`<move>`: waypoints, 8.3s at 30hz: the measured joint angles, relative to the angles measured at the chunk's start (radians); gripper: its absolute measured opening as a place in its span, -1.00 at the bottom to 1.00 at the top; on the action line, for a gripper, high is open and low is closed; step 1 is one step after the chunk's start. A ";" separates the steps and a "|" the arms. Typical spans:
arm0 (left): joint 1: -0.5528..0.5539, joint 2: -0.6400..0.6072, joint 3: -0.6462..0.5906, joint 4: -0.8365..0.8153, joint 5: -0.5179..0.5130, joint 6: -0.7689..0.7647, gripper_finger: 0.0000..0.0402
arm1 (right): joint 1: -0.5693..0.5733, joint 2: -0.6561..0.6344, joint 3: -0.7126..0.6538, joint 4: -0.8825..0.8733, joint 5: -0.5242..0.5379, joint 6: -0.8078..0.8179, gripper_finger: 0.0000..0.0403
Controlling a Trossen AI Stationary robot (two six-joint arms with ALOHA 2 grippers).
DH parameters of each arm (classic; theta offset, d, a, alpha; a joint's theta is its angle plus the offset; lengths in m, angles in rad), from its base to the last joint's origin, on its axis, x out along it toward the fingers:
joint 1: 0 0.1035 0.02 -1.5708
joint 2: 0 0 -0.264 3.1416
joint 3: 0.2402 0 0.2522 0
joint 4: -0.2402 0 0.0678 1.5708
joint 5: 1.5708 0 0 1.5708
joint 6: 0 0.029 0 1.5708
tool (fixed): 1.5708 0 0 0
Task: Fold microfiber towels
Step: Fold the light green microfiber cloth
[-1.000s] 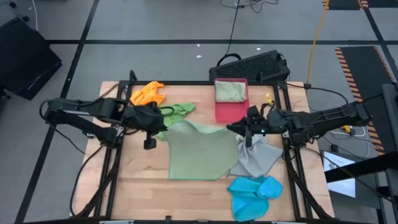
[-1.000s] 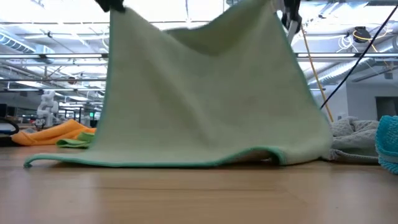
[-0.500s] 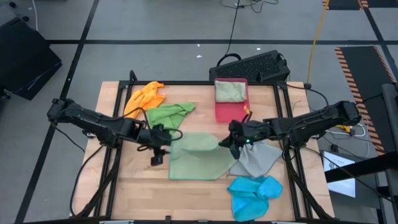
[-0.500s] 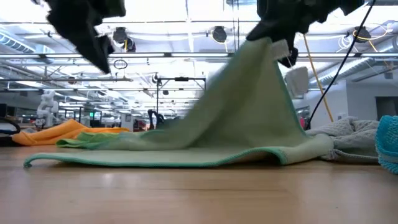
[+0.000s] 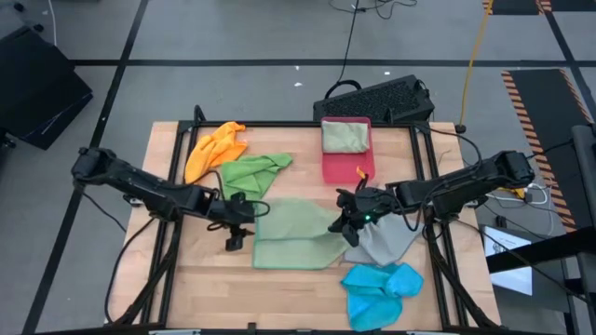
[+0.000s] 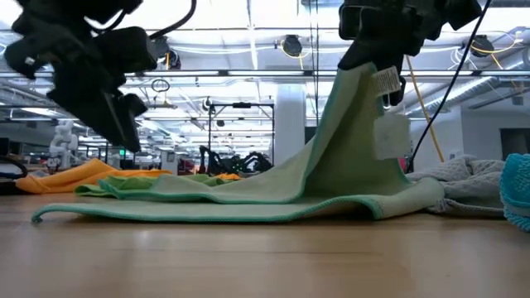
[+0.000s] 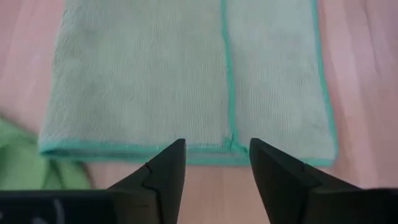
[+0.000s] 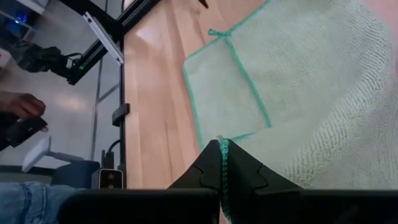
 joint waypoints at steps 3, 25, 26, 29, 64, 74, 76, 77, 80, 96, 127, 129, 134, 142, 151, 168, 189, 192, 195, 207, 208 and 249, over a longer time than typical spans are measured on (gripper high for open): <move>-0.039 0.019 -0.049 0.104 -0.053 0.040 -0.14 | 0.000 -0.002 0.000 0.006 0.003 0.011 -1.00; -0.149 0.250 -0.086 0.331 -0.191 0.128 -0.14 | 0.000 -0.001 0.000 0.005 0.052 0.059 -1.00; -0.149 0.250 -0.086 0.326 -0.192 0.126 -0.14 | 0.000 -0.001 0.000 0.005 0.052 0.059 -1.00; -0.148 0.249 -0.086 0.317 -0.227 0.090 -0.14 | 0.000 -0.001 0.000 0.005 0.052 0.060 -1.00; -0.173 0.215 -0.084 0.221 -0.297 0.302 -0.14 | -0.001 -0.001 0.000 -0.003 0.051 0.104 -1.00; -0.176 0.210 -0.085 0.270 -0.289 0.320 -0.14 | -0.001 -0.001 0.000 -0.002 0.051 0.104 -1.00; -0.178 0.206 -0.085 0.278 -0.289 0.320 -0.14 | -0.001 -0.001 0.000 -0.003 0.051 0.102 -1.00; -0.178 0.206 -0.085 0.285 -0.289 0.320 -0.14 | -0.001 -0.001 0.000 -0.003 0.051 0.100 -1.00; -0.176 0.206 -0.085 0.292 -0.289 0.320 -0.14 | -0.001 -0.001 0.000 -0.003 0.052 0.097 -1.00; -0.152 0.229 -0.085 0.320 -0.270 0.361 -0.56 | -0.001 -0.001 0.000 -0.005 0.052 0.097 -1.00; -0.114 -0.105 0.423 -0.444 -0.291 0.107 -0.99 | -0.005 -0.242 0.008 -0.001 0.105 0.209 -1.00; -0.114 -0.124 0.492 -0.494 -0.309 0.077 -0.99 | -0.017 -0.271 0.008 0.034 0.105 0.233 -1.00; -0.126 -0.134 0.718 -0.535 -0.212 -0.003 -0.99 | -0.001 -0.307 0.048 0.100 0.094 0.322 -1.00; -0.219 -0.110 1.054 -0.409 0.050 -0.113 -0.99 | 0.142 -0.216 0.431 0.060 0.116 0.413 -1.00; -0.152 -0.179 1.103 -0.960 -0.532 0.014 -0.99 | -0.035 -0.085 0.629 -0.197 0.271 0.157 -1.00; 0.125 -0.223 0.555 -0.866 -0.416 0.001 -0.99 | -0.335 0.066 0.177 0.128 0.203 0.171 -1.00; 0.053 -0.224 0.331 -0.741 -0.194 -0.007 -0.98 | -0.300 0.060 -0.036 0.126 0.075 0.129 -1.00; 0.053 -0.224 0.277 -0.702 -0.158 -0.020 -0.98 | -0.300 0.060 -0.078 0.139 0.074 0.129 -1.00; 0.053 -0.224 0.233 -0.656 -0.154 -0.022 -0.97 | -0.294 0.061 -0.102 0.180 0.054 0.137 -1.00; 0.072 -0.224 0.214 -0.651 -0.246 -0.023 -0.98 | -0.276 0.144 -0.124 0.405 0.059 0.205 -1.00; 0.077 -0.224 0.226 -0.659 -0.259 -0.018 -0.98 | -0.284 0.143 -0.123 0.419 0.065 0.200 -1.00; 0.079 -0.223 0.157 -0.654 0.006 -0.103 -0.98 | -0.257 0.183 -0.123 0.255 -0.060 0.148 -1.00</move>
